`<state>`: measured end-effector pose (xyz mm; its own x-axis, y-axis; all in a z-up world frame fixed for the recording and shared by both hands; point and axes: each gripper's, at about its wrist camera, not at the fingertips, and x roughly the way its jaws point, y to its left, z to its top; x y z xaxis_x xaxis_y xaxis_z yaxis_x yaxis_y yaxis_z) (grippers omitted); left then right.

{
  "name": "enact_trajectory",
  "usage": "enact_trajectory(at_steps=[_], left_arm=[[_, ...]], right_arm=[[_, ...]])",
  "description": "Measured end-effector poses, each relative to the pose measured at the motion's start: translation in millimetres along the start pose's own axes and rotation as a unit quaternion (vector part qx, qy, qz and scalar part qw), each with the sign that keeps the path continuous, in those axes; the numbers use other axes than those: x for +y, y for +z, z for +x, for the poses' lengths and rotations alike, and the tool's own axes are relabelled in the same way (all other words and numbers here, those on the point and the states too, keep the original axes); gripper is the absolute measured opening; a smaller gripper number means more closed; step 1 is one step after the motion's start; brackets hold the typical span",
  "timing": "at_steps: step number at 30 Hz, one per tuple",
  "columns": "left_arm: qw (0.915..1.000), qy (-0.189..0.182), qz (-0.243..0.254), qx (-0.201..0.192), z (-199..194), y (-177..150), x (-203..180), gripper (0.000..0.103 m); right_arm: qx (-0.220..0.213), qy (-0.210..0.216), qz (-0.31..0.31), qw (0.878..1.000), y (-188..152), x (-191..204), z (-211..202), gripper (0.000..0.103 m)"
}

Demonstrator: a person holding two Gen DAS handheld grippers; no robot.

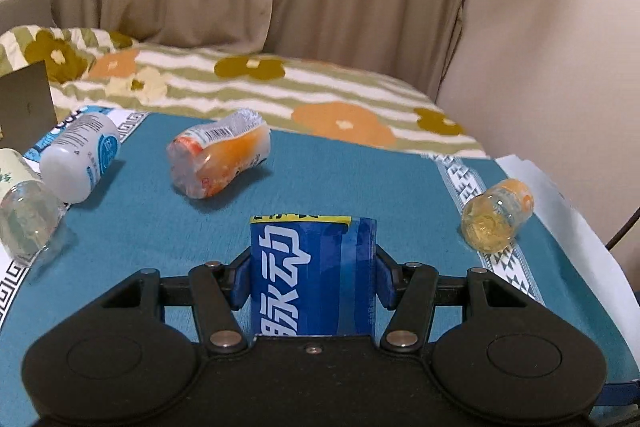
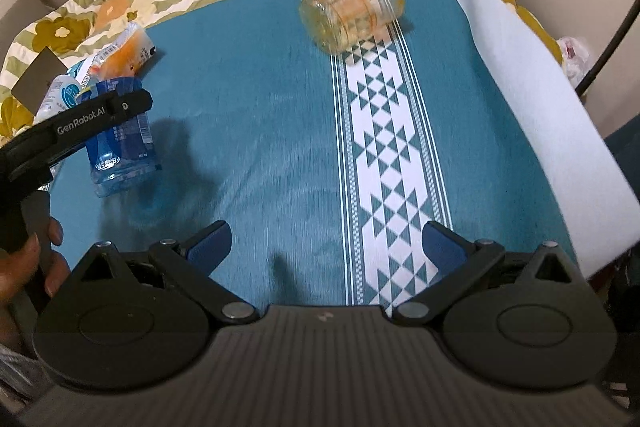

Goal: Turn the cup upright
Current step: 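Rotate the left tool to turn the blue cup upright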

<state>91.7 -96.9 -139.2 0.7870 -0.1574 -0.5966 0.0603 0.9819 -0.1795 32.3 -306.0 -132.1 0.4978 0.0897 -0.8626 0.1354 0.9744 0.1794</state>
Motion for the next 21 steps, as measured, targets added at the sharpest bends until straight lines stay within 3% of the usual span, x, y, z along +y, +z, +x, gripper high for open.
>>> enact_trajectory(at_steps=[21], left_arm=[[0.9974, -0.018, 0.023, -0.065, -39.5, -42.2, 19.7, 0.062]], right_arm=[[-0.013, -0.002, -0.014, 1.000, -23.8, 23.4, -7.0, 0.103]])
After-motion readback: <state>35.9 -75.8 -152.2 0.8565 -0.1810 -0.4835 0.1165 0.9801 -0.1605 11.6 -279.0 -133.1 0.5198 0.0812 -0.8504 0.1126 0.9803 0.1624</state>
